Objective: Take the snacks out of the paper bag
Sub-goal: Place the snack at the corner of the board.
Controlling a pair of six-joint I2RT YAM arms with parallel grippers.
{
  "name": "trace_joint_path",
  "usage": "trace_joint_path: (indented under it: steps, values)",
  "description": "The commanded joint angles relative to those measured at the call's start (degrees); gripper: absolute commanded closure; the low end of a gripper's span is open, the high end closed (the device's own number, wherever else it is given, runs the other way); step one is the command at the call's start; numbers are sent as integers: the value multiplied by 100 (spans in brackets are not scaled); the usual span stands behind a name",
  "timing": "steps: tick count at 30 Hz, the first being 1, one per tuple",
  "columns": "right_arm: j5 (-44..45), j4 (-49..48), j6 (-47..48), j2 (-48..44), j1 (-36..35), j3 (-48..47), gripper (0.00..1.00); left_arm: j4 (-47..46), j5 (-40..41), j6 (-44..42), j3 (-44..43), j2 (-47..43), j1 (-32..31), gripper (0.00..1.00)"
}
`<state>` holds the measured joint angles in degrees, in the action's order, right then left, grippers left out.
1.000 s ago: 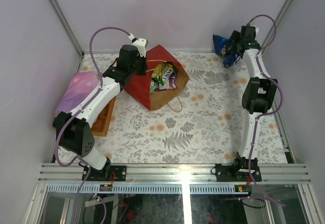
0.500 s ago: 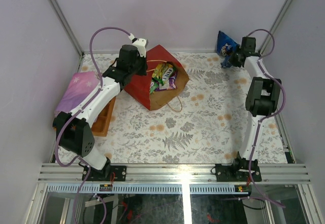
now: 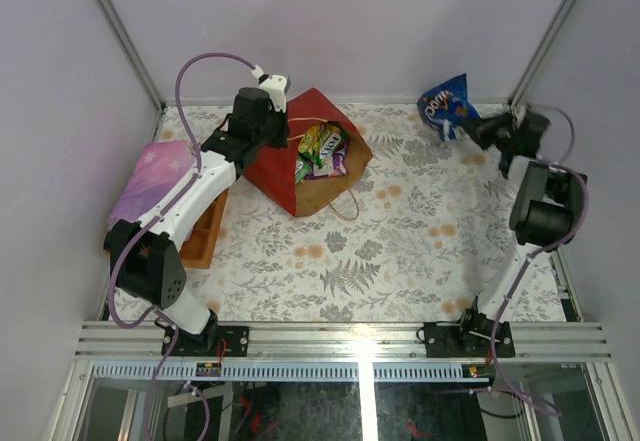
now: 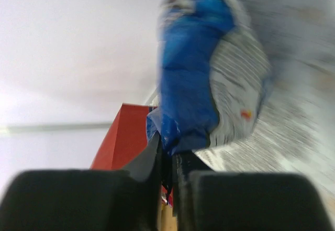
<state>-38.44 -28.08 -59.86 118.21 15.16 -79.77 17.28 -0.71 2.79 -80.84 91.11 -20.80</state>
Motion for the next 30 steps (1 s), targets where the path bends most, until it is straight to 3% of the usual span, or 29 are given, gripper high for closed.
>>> trace_joint_path:
  steps: [1,3,4,6,13,18,26,30]
  values:
    - [-10,-2649,-1771,-213,824,1684,77,-88,5,-12,29,-160,110,94]
    - [254,-2235,-1354,-402,861,1998,35,-74,-52,1,-18,-109,108,93]
    - [445,-1917,-1041,-537,851,2066,19,-49,-67,5,-53,-84,111,93]
    - [953,-1304,-554,-917,807,2192,2,11,-74,4,-107,-33,113,94]
    - [4400,1113,1363,-2805,146,2044,1,17,-117,58,-142,-50,116,94]
    - [6273,2307,2625,-2617,-873,791,1,-15,-205,96,-156,-23,107,94]
    - [5140,4463,3537,-19,-1120,-2451,2,-55,-101,75,-20,-145,109,94]
    - [5136,5424,3773,1430,-1120,-4006,1,-23,-84,47,-31,-138,111,95]
